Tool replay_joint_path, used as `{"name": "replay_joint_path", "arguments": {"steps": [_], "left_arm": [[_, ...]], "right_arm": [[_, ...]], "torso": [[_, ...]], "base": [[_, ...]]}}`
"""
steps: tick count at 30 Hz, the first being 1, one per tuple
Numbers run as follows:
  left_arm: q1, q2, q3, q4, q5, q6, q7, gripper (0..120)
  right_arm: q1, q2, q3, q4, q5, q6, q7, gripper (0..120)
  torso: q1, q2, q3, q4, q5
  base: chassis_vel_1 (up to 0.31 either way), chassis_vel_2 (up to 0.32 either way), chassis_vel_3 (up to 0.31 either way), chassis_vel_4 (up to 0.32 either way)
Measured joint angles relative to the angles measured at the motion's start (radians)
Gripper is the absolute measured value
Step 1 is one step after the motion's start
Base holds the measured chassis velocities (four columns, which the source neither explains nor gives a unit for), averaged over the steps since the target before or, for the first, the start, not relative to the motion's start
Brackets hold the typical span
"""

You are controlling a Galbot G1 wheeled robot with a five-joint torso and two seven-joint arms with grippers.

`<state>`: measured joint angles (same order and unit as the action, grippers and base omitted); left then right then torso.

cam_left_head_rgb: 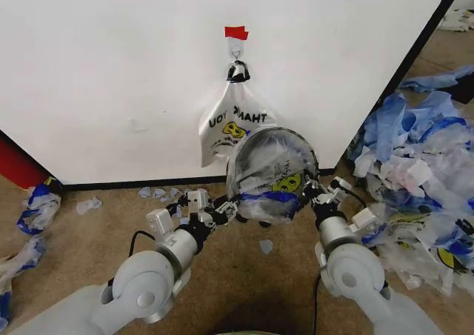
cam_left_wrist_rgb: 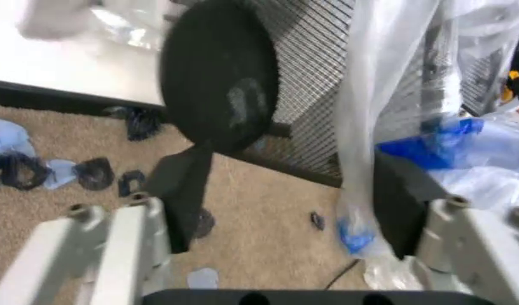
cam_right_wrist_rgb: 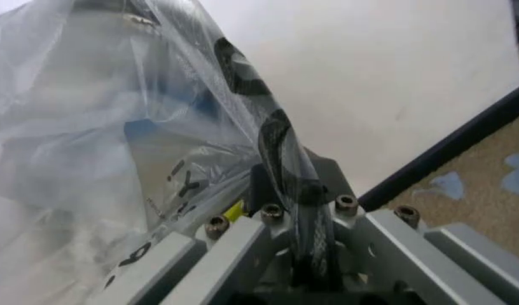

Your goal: Pick up the garbage bag from the wall and place it over the trash bin.

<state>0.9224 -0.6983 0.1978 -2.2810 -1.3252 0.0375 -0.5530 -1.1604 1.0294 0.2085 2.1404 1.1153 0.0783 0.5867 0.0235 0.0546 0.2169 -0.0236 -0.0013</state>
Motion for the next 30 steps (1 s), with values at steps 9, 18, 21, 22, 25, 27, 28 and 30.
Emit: {"name": "replay_joint_path", "arguments": {"steps": [9, 18, 21, 22, 25, 27, 28, 30], "left_arm": [[0.018, 0.002, -0.039, 0.006, 0.014, -0.027, -0.007, 99], [0.021, 0.033, -0.094, -0.067, 0.016, -0.062, 0.06, 100], [0.001, 0.063, -0.076, -0.097, 0.009, -0.042, 0.157, 100], [-0.011, 0.074, -0.065, -0.099, 0.019, -0.031, 0.202, 100], [-0.058, 0.1, -0.019, -0.099, 0.04, -0.007, 0.322, 100], [-0.072, 0.108, 0.0, -0.097, 0.045, -0.002, 0.349, 100], [-0.087, 0.114, 0.023, -0.093, 0.053, 0.001, 0.367, 100], [-0.122, 0.12, 0.077, -0.073, 0.07, 0.007, 0.39, 100]], "right_arm": [[0.007, 0.023, 0.024, -0.026, -0.022, 0.006, -0.003, 0], [0.018, 0.015, -0.042, -0.073, -0.2, 0.011, -0.044, 0], [0.049, 0.008, -0.082, -0.109, -0.265, 0.03, -0.083, 0], [0.063, 0.007, -0.096, -0.127, -0.293, 0.044, -0.106, 0], [0.095, 0.008, -0.129, -0.171, -0.341, 0.093, -0.201, 0], [0.1, 0.008, -0.133, -0.179, -0.346, 0.104, -0.231, 0], [0.106, 0.008, -0.138, -0.186, -0.351, 0.115, -0.265, 0], [0.12, 0.008, -0.147, -0.196, -0.366, 0.139, -0.33, 0]], "torso": [[0.0, 0.0, 0.0, 0.0, 0.0002], [0.0, 0.0, 0.0, -0.0002, 0.0], [0.0, 0.0, 0.0, 0.0001, 0.0005], [0.0, 0.0, 0.0, 0.0003, 0.0], [0.0, 0.0, 0.0, -0.0008, 0.0], [0.0, 0.0, 0.0, -0.0007, 0.0001], [0.0, 0.0, 0.0, -0.0008, 0.0004], [0.0, 0.0, 0.0, 0.0002, 0.0002]], "base": [[0.0, 0.0, 0.0, 0.0], [0.0, 0.0, 0.0, 0.0], [0.0, 0.0, 0.0, 0.0], [0.0, 0.0, 0.0, 0.0], [0.0, 0.0, 0.0, 0.0], [0.0, 0.0, 0.0, 0.0], [0.0, 0.0, 0.0, 0.0], [0.0, 0.0, 0.0, 0.0]]}}
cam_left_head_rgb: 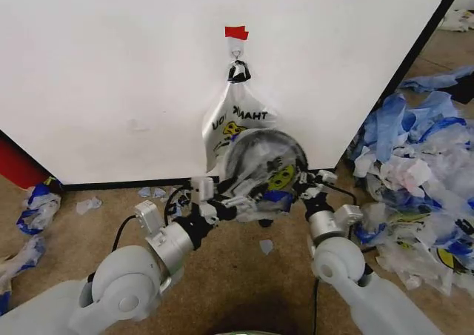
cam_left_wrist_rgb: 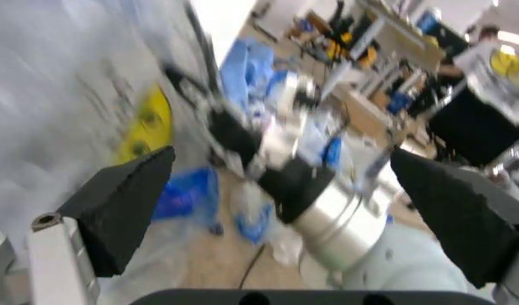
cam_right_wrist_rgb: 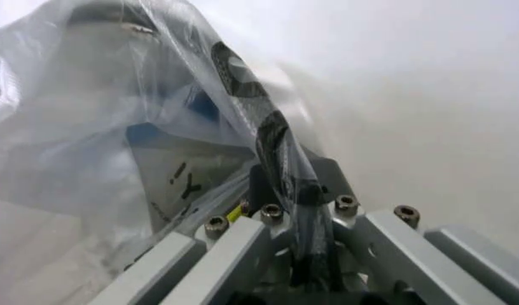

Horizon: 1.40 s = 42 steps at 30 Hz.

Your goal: Pick up the garbage bag from the wall and place it over the trash bin.

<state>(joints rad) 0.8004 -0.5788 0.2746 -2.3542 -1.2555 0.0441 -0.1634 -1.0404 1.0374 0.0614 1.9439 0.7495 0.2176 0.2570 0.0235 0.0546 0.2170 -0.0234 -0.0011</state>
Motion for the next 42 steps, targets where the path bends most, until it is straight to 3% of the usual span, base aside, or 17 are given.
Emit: {"name": "replay_joint_path", "arguments": {"steps": [5, 15, 21, 42], "left_arm": [[-0.034, 0.0, 0.06, 0.051, 0.03, 0.009, 0.001, 100], [-0.109, -0.037, 0.107, 0.134, 0.077, 0.015, -0.142, 100], [-0.089, -0.005, 0.095, 0.103, 0.074, 0.023, -0.158, 100], [-0.053, 0.003, 0.121, 0.025, 0.074, 0.045, -0.163, 100]], "right_arm": [[0.014, -0.004, -0.012, 0.001, -0.014, 0.013, -0.029, 0], [-0.026, -0.023, -0.014, 0.055, -0.028, 0.013, -0.029, 0], [-0.038, -0.02, -0.02, 0.051, -0.034, 0.014, -0.036, 0], [-0.039, 0.009, -0.033, 0.027, -0.053, 0.012, -0.001, 0]], "torso": [[0.0, 0.0, 0.0, 0.0002, 0.0], [0.0, 0.0, 0.0, -0.0005, 0.0], [0.0, 0.0, 0.0, 0.0, -0.0001], [0.0, 0.0, 0.0, -0.0003, -0.0001]], "base": [[0.0, 0.0, 0.0, 0.0], [0.0, 0.0, 0.0, 0.0], [0.0, 0.0, 0.0, 0.0], [0.0, 0.0, 0.0, 0.0]]}}
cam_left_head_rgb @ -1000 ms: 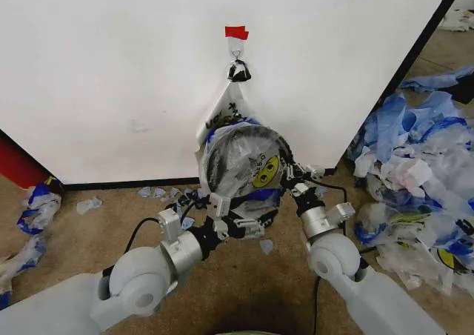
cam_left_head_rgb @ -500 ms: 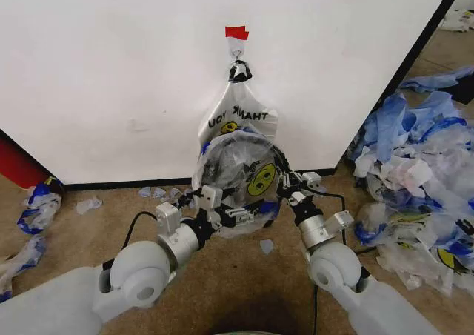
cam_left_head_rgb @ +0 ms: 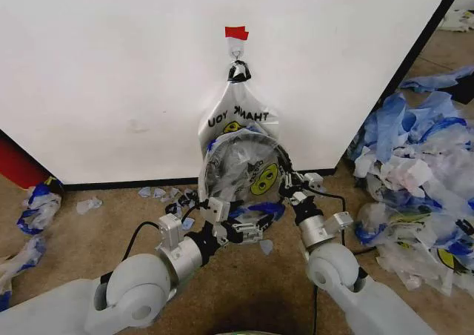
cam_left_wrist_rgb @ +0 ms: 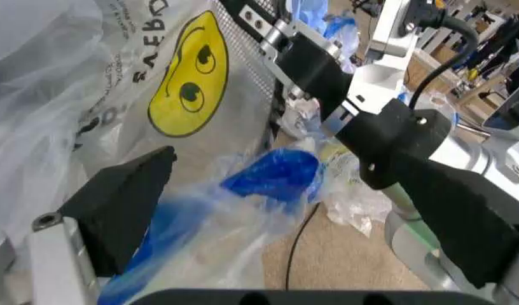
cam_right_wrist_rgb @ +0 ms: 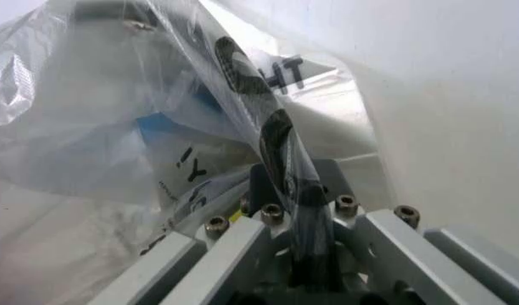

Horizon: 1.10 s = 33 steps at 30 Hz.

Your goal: Pick up the garbage bag from the wall and place it over the trash bin.

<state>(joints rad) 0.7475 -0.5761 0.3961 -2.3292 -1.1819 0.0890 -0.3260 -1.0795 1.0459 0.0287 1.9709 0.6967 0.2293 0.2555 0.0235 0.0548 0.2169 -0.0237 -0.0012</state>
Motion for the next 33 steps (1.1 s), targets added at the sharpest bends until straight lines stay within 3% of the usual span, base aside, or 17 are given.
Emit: {"name": "replay_joint_path", "arguments": {"steps": [9, 15, 27, 33], "left_arm": [[-0.01, 0.006, 0.01, 0.007, 0.033, 0.002, 0.0, 100], [-0.012, 0.015, 0.022, 0.021, 0.113, 0.012, -0.002, 100], [-0.018, 0.072, 0.019, -0.024, 0.147, 0.126, -0.06, 97], [-0.034, 0.088, 0.01, -0.042, 0.147, 0.145, -0.072, 95]], "right_arm": [[0.005, 0.01, -0.024, -0.009, -0.014, -0.007, 0.009, 0], [0.008, 0.015, -0.034, -0.011, -0.019, -0.012, 0.016, 0], [-0.005, 0.003, -0.026, 0.002, -0.026, -0.011, 0.02, 0], [-0.007, 0.006, -0.027, 0.002, -0.038, -0.011, 0.02, 0]], "torso": [[0.0, 0.0, 0.0, 0.0, 0.0], [0.0, 0.0, 0.0, 0.0001, 0.0], [0.0, 0.0, 0.0, 0.0001, 0.0], [0.0, 0.0, 0.0, 0.0, 0.0]], "base": [[0.0, 0.0, 0.0, 0.0], [0.0, 0.0, 0.0, 0.0], [0.0, 0.0, 0.0, 0.0], [0.0, 0.0, 0.0, 0.0]]}}
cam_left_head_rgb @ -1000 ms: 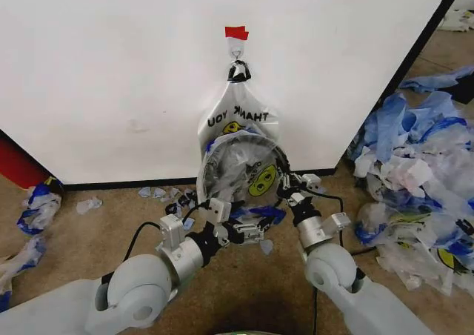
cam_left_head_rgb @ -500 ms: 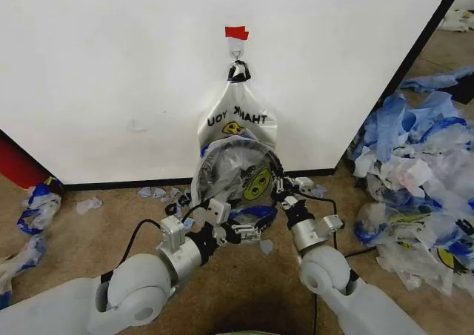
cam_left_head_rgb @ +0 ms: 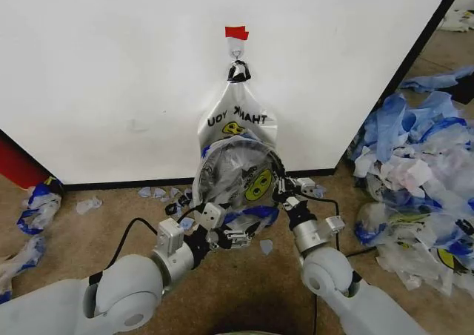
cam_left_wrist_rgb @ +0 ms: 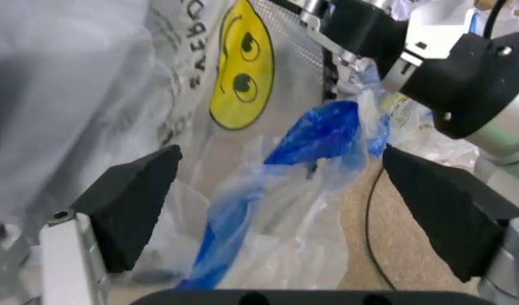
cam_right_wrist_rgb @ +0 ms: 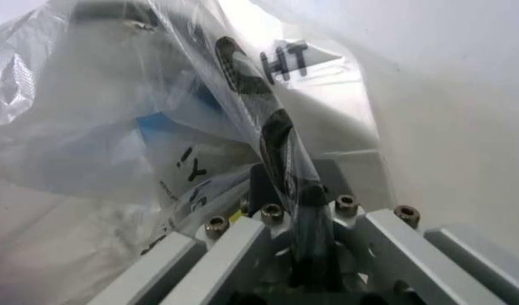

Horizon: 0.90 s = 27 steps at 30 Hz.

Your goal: Pick up the garbage bag from the wall and place it over the trash bin.

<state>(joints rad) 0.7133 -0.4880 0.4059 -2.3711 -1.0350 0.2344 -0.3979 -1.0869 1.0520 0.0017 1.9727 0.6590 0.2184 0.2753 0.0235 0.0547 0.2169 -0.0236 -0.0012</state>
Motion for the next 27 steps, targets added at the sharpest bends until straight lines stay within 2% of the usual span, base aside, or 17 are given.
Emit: {"name": "replay_joint_path", "arguments": {"steps": [5, 9, 23, 27], "left_arm": [[-0.041, 0.019, 0.005, -0.008, 0.001, 0.009, 0.003, 97], [-0.132, 0.033, 0.077, -0.023, -0.009, 0.037, 0.002, 96], [-0.17, -0.023, 0.155, 0.032, -0.031, 0.041, -0.027, 94], [-0.187, -0.038, 0.171, 0.052, -0.032, 0.038, -0.035, 84]], "right_arm": [[0.003, -0.001, -0.008, -0.001, -0.009, 0.0, 0.0, 0], [0.003, 0.0, -0.019, -0.005, -0.017, 0.0, 0.001, 0], [-0.004, 0.0, -0.017, -0.003, -0.024, 0.001, 0.005, 0], [-0.005, 0.0, -0.015, -0.003, -0.024, 0.002, 0.008, 0]], "torso": [[0.0, 0.0, 0.0, 0.0001, 0.0], [0.0, 0.0, 0.0, 0.0, 0.0002], [0.0, 0.0, 0.0, 0.0, 0.0001], [0.0, 0.0, 0.0, 0.0, 0.0001]], "base": [[0.0, 0.0, 0.0, 0.0], [0.0, 0.0, 0.0, 0.0], [0.0, 0.0, 0.0, 0.0], [0.0, 0.0, 0.0, 0.0]]}}
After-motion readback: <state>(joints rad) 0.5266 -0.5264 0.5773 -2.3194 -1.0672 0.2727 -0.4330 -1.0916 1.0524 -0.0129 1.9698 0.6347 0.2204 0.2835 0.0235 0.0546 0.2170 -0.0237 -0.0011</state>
